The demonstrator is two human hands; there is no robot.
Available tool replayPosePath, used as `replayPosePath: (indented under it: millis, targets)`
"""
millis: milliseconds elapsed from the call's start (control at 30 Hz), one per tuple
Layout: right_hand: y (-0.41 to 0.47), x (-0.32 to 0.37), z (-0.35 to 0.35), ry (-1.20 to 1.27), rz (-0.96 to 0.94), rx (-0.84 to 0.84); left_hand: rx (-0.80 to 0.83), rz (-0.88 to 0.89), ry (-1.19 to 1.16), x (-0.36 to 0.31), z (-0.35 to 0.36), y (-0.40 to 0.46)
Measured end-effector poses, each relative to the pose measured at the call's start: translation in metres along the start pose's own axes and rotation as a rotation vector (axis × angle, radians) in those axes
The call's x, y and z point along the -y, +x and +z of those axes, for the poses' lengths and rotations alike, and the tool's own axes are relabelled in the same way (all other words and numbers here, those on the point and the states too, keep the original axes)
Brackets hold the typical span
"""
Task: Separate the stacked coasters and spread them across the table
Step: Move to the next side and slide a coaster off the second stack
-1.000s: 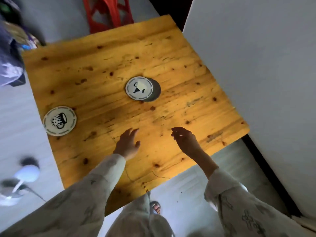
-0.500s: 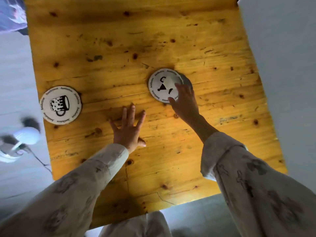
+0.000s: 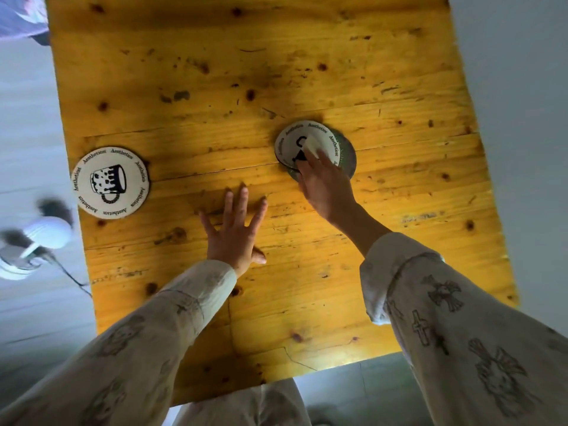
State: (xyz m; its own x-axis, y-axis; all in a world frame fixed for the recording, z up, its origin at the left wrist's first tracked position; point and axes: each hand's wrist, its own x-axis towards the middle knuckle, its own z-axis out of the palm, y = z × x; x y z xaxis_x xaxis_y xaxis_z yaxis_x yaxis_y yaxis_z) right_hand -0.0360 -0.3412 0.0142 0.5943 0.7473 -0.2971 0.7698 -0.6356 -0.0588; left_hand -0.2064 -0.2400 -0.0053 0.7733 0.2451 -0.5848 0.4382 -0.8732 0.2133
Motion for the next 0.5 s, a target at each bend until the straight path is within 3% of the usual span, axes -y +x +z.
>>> replayPosePath:
  millis: [133, 233, 400, 500]
  targets:
    - [-0.030, 0.001, -0.001, 0.071, -0.008, -0.088, 0.014, 0.000, -0.011, 0.000, -0.001, 0.000]
    - [-0.069, -0.003, 0.002, 0.069, -0.103, -0.261, 0.022, -0.010, -0.016, 0.000, -0.002, -0.001]
    - [-0.139, -0.007, 0.025, 0.089, -0.155, -0.271, 0.022, -0.049, -0.030, -0.008, -0.002, -0.004]
    - [-0.181, -0.003, 0.045, 0.093, -0.150, -0.271, -0.084, -0.050, -0.064, -0.016, 0.011, -0.017]
